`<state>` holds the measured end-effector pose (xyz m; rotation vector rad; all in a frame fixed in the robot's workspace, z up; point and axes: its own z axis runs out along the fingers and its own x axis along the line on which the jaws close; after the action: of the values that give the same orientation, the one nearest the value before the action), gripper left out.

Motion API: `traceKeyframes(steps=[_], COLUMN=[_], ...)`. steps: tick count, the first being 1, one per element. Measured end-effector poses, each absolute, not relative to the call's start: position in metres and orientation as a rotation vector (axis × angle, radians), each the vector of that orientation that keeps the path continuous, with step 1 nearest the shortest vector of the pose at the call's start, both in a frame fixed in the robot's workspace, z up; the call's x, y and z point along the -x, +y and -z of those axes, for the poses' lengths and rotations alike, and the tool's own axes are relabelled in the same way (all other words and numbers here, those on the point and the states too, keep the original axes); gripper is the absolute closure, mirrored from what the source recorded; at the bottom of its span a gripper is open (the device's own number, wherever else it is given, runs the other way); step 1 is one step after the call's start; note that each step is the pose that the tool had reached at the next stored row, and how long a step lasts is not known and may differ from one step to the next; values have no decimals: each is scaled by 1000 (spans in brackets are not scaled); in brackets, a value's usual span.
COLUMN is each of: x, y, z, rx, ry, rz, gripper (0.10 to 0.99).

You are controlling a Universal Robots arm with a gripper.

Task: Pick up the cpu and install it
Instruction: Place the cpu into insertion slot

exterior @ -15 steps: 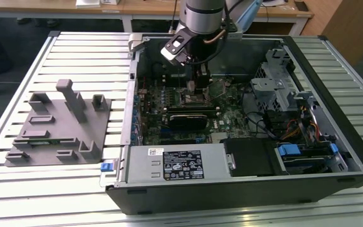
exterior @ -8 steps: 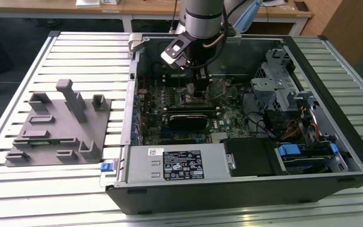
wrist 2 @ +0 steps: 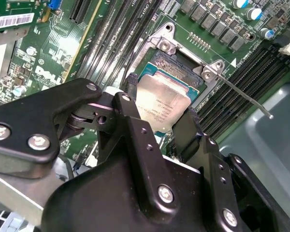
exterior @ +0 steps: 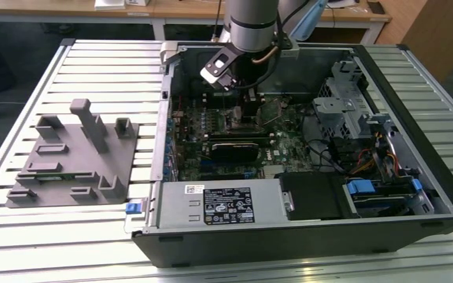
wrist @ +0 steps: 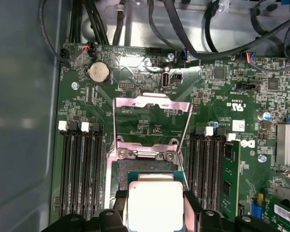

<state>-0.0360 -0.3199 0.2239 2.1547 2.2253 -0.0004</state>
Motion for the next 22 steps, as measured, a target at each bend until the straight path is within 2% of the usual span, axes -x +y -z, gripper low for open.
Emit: traceKeyframes(steps=[22], x=[37], y=[-314], z=[-204], rx=[-2168], ry=[2212], rz=[1], gripper=[545])
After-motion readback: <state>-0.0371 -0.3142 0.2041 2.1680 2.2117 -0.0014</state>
